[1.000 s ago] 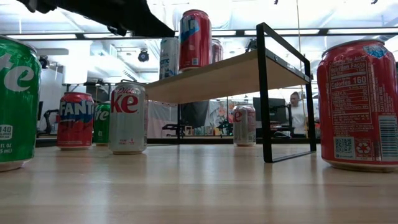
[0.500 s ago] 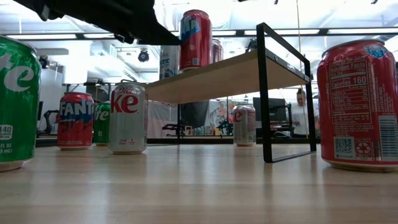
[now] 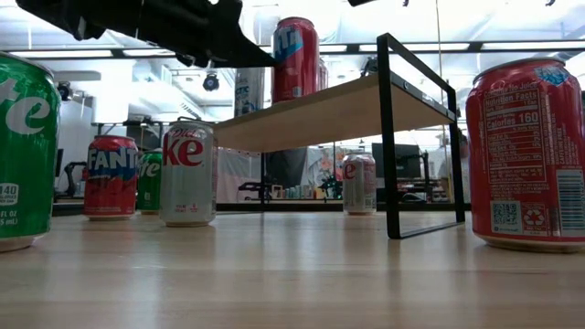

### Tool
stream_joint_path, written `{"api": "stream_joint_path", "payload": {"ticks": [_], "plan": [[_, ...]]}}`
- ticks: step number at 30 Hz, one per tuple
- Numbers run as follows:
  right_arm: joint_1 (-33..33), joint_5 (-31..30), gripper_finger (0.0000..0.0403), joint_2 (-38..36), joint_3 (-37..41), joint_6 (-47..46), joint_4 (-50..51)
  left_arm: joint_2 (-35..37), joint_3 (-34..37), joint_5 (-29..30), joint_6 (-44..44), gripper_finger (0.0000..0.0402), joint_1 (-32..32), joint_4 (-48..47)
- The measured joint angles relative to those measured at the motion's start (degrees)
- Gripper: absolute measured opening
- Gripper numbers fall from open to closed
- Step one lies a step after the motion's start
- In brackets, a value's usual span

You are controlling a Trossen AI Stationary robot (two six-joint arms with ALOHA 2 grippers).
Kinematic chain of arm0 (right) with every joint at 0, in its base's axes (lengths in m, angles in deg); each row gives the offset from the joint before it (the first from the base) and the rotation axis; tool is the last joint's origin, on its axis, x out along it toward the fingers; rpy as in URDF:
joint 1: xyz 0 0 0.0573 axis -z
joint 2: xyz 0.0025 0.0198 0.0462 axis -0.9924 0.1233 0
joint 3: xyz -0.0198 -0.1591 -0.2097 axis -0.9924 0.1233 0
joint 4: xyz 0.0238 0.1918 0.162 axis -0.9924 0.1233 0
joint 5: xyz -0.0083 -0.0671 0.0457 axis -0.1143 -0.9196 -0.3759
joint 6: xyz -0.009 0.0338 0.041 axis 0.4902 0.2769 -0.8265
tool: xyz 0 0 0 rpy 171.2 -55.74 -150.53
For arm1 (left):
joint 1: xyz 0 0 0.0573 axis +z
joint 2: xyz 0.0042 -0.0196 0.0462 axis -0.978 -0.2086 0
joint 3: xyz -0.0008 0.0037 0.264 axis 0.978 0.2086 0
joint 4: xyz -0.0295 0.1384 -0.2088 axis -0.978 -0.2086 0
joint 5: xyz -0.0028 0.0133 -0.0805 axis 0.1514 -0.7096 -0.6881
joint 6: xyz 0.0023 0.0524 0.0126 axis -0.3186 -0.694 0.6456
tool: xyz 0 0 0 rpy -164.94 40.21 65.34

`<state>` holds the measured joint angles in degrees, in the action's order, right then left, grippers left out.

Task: Place canned beverage on shelf
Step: Put the bottom orange soda can on the shelf

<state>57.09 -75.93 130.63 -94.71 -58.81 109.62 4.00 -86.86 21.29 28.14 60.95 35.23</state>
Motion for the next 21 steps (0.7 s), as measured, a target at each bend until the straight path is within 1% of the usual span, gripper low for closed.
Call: {"api": "stream_joint_path", "payload": {"ticks": [3,6,8,21], "plan": [[0.0,0.0,0.0009,0.0,0.0,0.25,0.0,0.0,0.0,-1.01,-0.22,0.0,0.4,0.77],[0.0,0.0,0.0009,0.0,0.0,0.29,0.0,0.0,-0.04,-5.76,-0.14,0.0,1.36,0.88],[0.0,-0.02,0.0009,0.0,0.0,0.37,-0.01,0.0,-0.04,-7.51,0.22,0.0,1.87,1.27],[0.0,-0.04,0.0009,0.0,0.0,0.42,0.0,0.0,-0.04,-7.7,0.75,0.0,3.41,1.78]]}}
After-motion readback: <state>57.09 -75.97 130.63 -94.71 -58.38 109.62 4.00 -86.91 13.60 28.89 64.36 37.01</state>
